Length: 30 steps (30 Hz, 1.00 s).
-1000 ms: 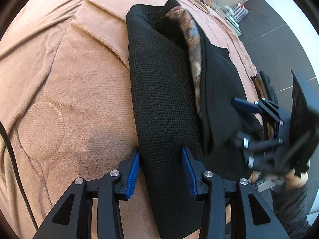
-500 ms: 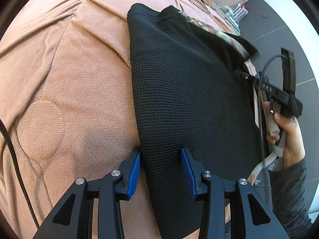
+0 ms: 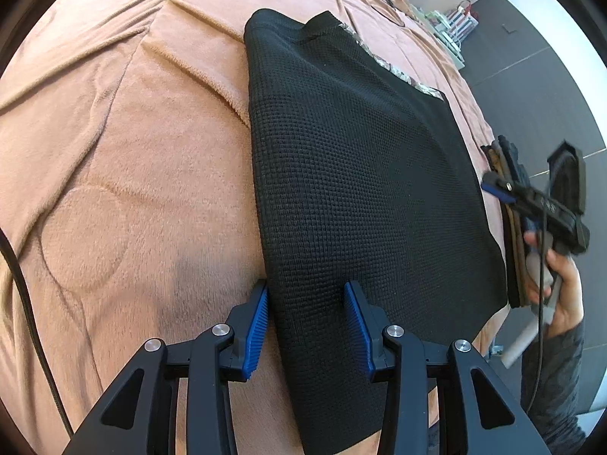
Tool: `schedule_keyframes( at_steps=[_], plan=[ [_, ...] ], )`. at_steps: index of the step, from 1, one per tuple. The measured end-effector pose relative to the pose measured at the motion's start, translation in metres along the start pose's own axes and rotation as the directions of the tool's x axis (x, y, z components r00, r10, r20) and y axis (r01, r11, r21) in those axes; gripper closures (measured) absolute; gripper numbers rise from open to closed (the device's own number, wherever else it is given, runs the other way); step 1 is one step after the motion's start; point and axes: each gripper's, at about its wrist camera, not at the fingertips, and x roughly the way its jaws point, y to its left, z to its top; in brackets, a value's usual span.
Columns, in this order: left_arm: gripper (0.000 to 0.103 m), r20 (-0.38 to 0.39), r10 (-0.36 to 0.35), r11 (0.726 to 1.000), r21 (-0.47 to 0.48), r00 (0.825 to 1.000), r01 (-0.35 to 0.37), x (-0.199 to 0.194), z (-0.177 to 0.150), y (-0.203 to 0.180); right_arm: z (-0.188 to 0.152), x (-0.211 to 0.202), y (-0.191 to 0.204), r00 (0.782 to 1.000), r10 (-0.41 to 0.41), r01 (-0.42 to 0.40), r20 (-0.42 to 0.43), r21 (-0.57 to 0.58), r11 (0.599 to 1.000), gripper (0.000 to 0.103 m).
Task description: Fold small clothes
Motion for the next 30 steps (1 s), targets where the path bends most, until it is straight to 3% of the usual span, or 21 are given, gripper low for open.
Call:
schedule_keyframes(
  at_steps=[4, 13, 19, 21, 23, 27, 30],
  plan=[
    [0.061, -0.012, -0.008, 1.0, -0.021, 1.0, 0.008, -0.003, -0.006, 0.002, -0.017, -0.01, -0.012, 0.997, 0.074, -0.073, -0.024, 0.014, 0.997, 0.055],
    [0.061, -0.049, -0.029, 0.999, -0.032, 0.998, 0.028, -0.007, -0.03, 0.001, -0.062, -0.042, -0.023, 0.995, 0.091, -0.09, -0.051, 0.011, 0.996, 0.056],
    [0.061, -0.06, -0.037, 0.999, -0.038, 0.998, 0.035, -0.009, -0.043, -0.002, -0.089, -0.051, -0.025, 0.995, 0.065, -0.065, -0.078, 0.005, 0.998, 0.088],
    [0.062, -0.063, -0.035, 0.999, -0.036, 0.997, 0.033, -0.009, -0.047, -0.003, -0.095, -0.053, -0.029, 0.995, 0.06, -0.059, -0.079, 0.015, 0.998, 0.096],
    [0.062, -0.063, -0.034, 0.999, -0.036, 0.997, 0.032, -0.008, -0.05, -0.004, -0.099, -0.054, -0.033, 0.996, 0.06, -0.058, -0.072, 0.026, 0.998, 0.097],
    [0.082, -0.061, -0.039, 0.998, -0.051, 0.997, 0.036, -0.006, -0.055, -0.001, -0.106, -0.052, -0.037, 0.995, 0.079, -0.076, -0.065, 0.057, 0.996, 0.099],
    [0.091, -0.055, -0.058, 0.997, -0.056, 0.997, 0.054, -0.009, -0.058, 0.003, -0.11, -0.051, -0.038, 0.994, 0.087, -0.083, -0.061, 0.071, 0.994, 0.1]
  ],
)
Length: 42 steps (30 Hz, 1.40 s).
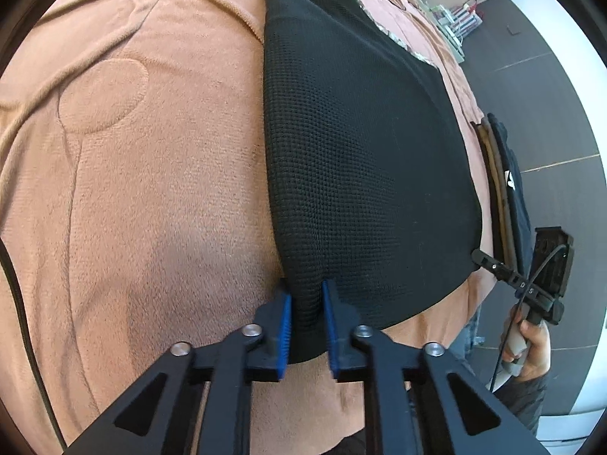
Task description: Fold small clothes
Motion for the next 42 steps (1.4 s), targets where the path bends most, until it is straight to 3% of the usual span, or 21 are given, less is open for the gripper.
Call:
schedule_keyframes(
  at_steps=[4, 12, 14, 15, 17, 18, 19, 23, 24, 25, 28, 29, 40, 42],
  plan=[
    [0.094, 0.015, 0.021, 0.999, 0.04, 1.0, -0.022, -0.012, -0.003, -0.005, -0.006, -0.001, 0.006, 1.0, -0.004, 0.004, -0.002, -0.008, 1.0, 0.1],
    [0.095, 0.008, -0.005, 0.998, 0.059, 1.0, 0.005, -0.037, -0.002, -0.005, -0.009, -0.008, 0.017, 0.999, 0.029, -0.03, -0.023, -0.041, 0.999, 0.1],
    [0.095, 0.004, -0.018, 0.998, 0.055, 1.0, 0.017, -0.035, 0.002, -0.003, -0.003, -0.008, 0.015, 1.0, 0.005, -0.005, -0.008, -0.039, 0.999, 0.099],
    [0.095, -0.001, -0.017, 0.999, 0.048, 1.0, 0.017, -0.031, 0.004, -0.001, -0.001, -0.006, 0.015, 1.0, -0.006, 0.006, -0.001, -0.035, 0.999, 0.094],
    [0.095, -0.01, -0.009, 0.999, 0.037, 1.0, 0.01, -0.027, 0.002, 0.0, 0.004, -0.004, 0.012, 1.0, -0.017, 0.017, 0.018, -0.02, 1.0, 0.071],
    [0.095, -0.013, -0.004, 0.999, 0.038, 1.0, 0.004, -0.025, 0.002, 0.0, 0.005, -0.002, 0.01, 1.0, -0.013, 0.013, 0.024, -0.008, 1.0, 0.043],
    [0.095, -0.015, 0.001, 0.999, 0.04, 1.0, -0.001, -0.023, 0.001, 0.001, 0.006, 0.0, 0.008, 1.0, 0.0, 0.0, 0.029, 0.004, 1.0, 0.034],
    [0.095, -0.015, -0.01, 0.999, 0.035, 1.0, 0.01, -0.023, 0.0, 0.004, 0.006, 0.011, 0.005, 0.995, 0.099, -0.099, 0.013, 0.035, 0.994, 0.035],
    [0.095, -0.014, -0.01, 0.999, 0.036, 1.0, 0.01, -0.023, 0.0, 0.003, 0.007, 0.015, 0.005, 0.994, 0.106, -0.106, 0.004, 0.039, 0.994, 0.046],
    [0.095, -0.012, -0.008, 0.999, 0.04, 1.0, 0.009, -0.025, -0.001, 0.003, 0.005, 0.019, 0.004, 0.994, 0.106, -0.105, -0.007, 0.041, 0.994, 0.064],
    [0.095, -0.009, -0.002, 0.998, 0.06, 1.0, 0.003, -0.028, -0.002, 0.0, 0.005, 0.025, 0.002, 0.994, 0.107, -0.106, -0.017, 0.045, 0.993, 0.087],
    [0.095, -0.007, 0.001, 0.998, 0.065, 1.0, 0.0, -0.03, -0.002, -0.001, 0.005, 0.025, 0.002, 0.993, 0.117, -0.116, -0.017, 0.048, 0.992, 0.089],
    [0.095, -0.061, 0.009, 0.996, 0.093, 0.998, -0.003, -0.06, -0.028, 0.012, -0.011, 0.026, 0.032, 0.969, 0.218, -0.223, -0.112, -0.029, 0.974, 0.092],
    [0.093, -0.07, 0.007, 0.996, 0.089, 0.998, -0.001, -0.059, -0.028, 0.016, -0.01, 0.029, 0.035, 0.971, 0.202, -0.209, -0.125, -0.046, 0.977, 0.091]
  ],
)
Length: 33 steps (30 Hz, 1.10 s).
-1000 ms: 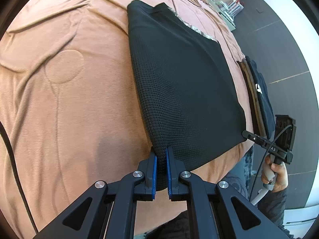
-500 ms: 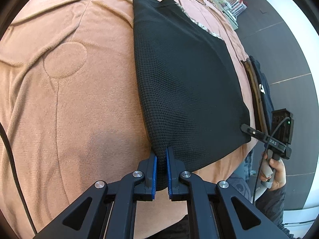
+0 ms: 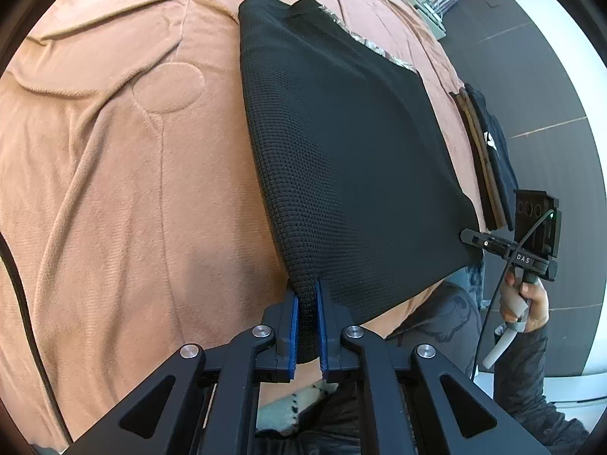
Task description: Fold small clothes
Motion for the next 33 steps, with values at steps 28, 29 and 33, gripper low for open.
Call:
schedule_keyframes(
  at_steps=[28, 29, 33],
  plan=[
    [0.062, 0.188, -0.046, 0.993, -0.097, 0.981, 0.066, 0.043, 0.15, 0.042, 0.134, 0.07, -0.048, 0.977, 0.13, -0.138, 0.17, 0.037, 0.99, 0.038],
    [0.062, 0.194, -0.053, 0.993, -0.097, 0.98, 0.073, 0.043, 0.155, 0.044, 0.141, 0.075, -0.047, 0.978, 0.126, -0.132, 0.169, 0.026, 0.991, 0.039],
    [0.065, 0.215, -0.062, 0.992, -0.09, 0.975, 0.083, 0.044, 0.171, 0.048, 0.16, 0.089, -0.052, 0.981, 0.112, -0.117, 0.157, 0.02, 0.993, 0.062]
  ],
)
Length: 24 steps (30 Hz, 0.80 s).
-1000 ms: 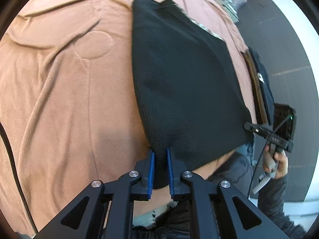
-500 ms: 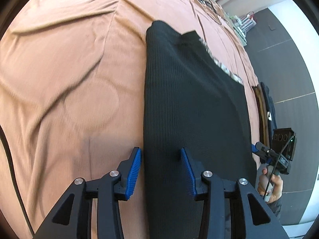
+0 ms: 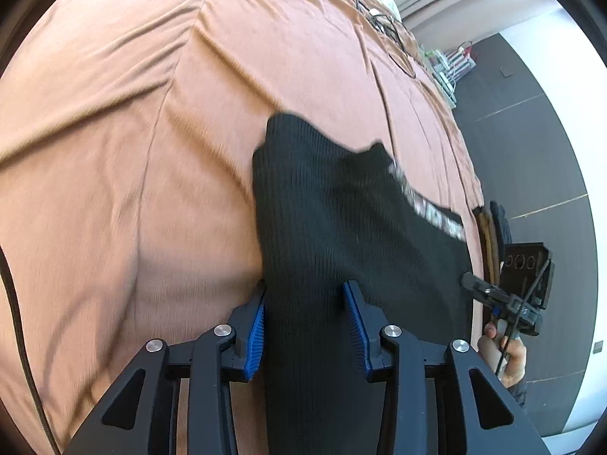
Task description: Fold small clothes
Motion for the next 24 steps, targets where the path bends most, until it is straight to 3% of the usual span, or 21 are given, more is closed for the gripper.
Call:
schedule_keyframes(
  at_steps=[4, 9, 11, 19, 24],
  plan=[
    [0.07, 0.015, 0.003, 1.0, 0.003, 1.0, -0.003, 0.01, 0.017, 0.0, 0.013, 0.009, -0.003, 1.0, 0.014, -0.014, -0.006, 0.003, 1.0, 0.076],
    [0.093, 0.035, -0.001, 0.998, -0.055, 0.999, 0.003, 0.015, 0.03, 0.007, 0.022, 0.018, 0.002, 1.0, -0.007, 0.007, -0.006, -0.01, 1.0, 0.086],
    [0.096, 0.047, 0.008, 0.999, -0.038, 0.999, -0.006, 0.01, 0.028, 0.004, 0.023, 0.017, 0.008, 1.0, -0.008, 0.008, 0.011, -0.019, 1.0, 0.09],
    [0.097, 0.117, 0.002, 1.0, 0.028, 0.993, -0.005, -0.039, 0.021, -0.03, 0.008, -0.021, 0.055, 0.996, -0.011, 0.022, 0.086, -0.13, 0.991, 0.093],
    [0.098, 0.163, -0.039, 0.998, 0.058, 0.986, 0.03, -0.074, 0.01, -0.049, -0.006, -0.045, 0.095, 0.991, -0.023, 0.048, 0.129, -0.196, 0.979, 0.093]
  ],
)
